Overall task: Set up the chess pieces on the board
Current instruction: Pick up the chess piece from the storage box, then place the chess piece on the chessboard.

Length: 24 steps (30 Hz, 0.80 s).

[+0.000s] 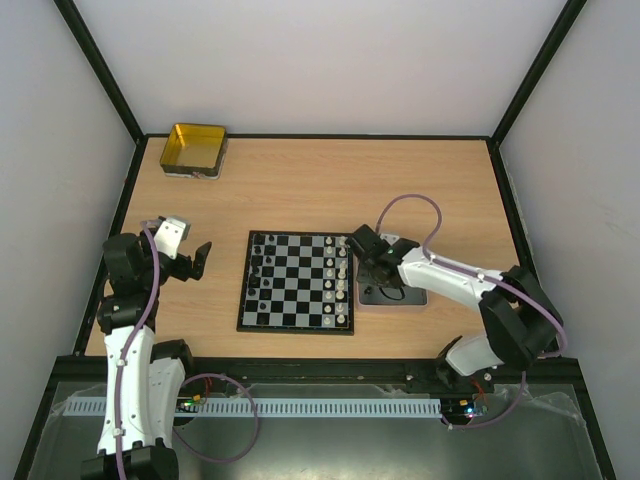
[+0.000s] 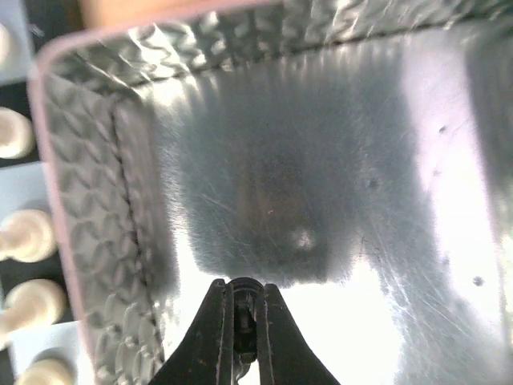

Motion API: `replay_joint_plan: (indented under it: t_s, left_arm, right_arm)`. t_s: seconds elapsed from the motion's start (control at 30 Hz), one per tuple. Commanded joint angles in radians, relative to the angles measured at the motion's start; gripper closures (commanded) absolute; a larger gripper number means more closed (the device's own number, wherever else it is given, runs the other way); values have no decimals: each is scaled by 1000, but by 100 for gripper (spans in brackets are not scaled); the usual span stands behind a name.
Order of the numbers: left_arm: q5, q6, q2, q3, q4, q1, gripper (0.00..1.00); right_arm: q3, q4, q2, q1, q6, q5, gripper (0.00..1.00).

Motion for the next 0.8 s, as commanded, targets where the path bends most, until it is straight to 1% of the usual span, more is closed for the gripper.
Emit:
replay_joint_plan:
  t_s: [0.0,0.1,0.2,0.3,0.4,0.5,0.6,0.77]
  left_arm:
    - [17,8,0,-9,-10,6,1]
    - [10,3,-1,-10,-5,6,1]
    - [-5,-7,-2,-11,0,6,1]
    - [-38,-26,10,-11,14,6,1]
    - [-118,-72,49,-7,42,7,1]
    - [-190,-103,92,-1,58,13,1]
    - [-237,-126,118,4,68,24,1]
    - [-232,-137,104,4,74,47,1]
  right_arm:
    - [123,-141,-75,60,30,84,98]
    - [224,-206,-54,162,78,118,98]
    - [341,-247,1,276,129,138,98]
    - [460,-265,95,384,164,147,98]
    - [597,-295,216,488,169,160,98]
    - [730,-323,346,552,155,164,98]
    - [843,-330,454,592,135,144,98]
    - [947,-315,577,620,111,92,98]
